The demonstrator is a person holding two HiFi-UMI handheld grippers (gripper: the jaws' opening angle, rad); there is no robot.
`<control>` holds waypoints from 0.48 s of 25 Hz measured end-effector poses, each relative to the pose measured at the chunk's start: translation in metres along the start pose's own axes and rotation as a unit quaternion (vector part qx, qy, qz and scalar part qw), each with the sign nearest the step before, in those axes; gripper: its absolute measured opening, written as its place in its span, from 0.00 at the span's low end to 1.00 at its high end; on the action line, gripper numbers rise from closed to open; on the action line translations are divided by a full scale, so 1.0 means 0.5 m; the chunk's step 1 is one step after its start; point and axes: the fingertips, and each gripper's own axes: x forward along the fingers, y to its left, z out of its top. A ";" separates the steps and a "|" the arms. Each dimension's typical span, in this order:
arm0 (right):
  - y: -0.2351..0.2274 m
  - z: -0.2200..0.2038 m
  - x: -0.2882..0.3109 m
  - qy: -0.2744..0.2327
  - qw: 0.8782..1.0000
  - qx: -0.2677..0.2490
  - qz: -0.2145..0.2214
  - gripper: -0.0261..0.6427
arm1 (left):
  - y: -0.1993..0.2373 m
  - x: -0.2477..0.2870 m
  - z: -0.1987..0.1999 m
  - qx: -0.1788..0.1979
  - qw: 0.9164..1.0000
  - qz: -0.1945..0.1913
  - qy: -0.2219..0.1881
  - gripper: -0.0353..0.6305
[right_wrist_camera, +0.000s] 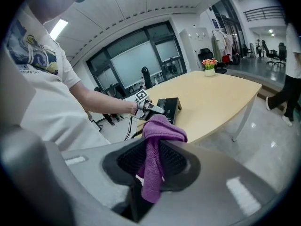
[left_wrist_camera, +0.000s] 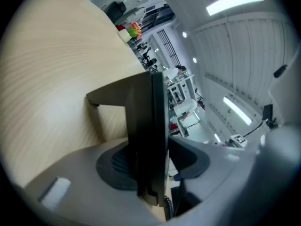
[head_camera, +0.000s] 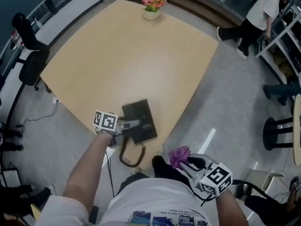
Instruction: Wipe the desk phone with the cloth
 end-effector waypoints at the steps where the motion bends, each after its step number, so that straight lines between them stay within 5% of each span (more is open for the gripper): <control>1: -0.001 0.005 0.004 -0.001 1.000 -0.003 0.001 0.17 | 0.002 0.001 0.003 0.005 1.000 0.014 -0.003 0.39; 6: 0.007 0.029 0.029 -0.005 1.000 -0.027 0.005 0.17 | 0.008 -0.017 0.014 0.028 0.996 0.071 -0.038 0.56; 12: 0.033 0.066 0.056 -0.018 0.998 -0.058 -0.005 0.17 | -0.027 -0.102 -0.007 0.071 0.985 0.124 -0.092 0.59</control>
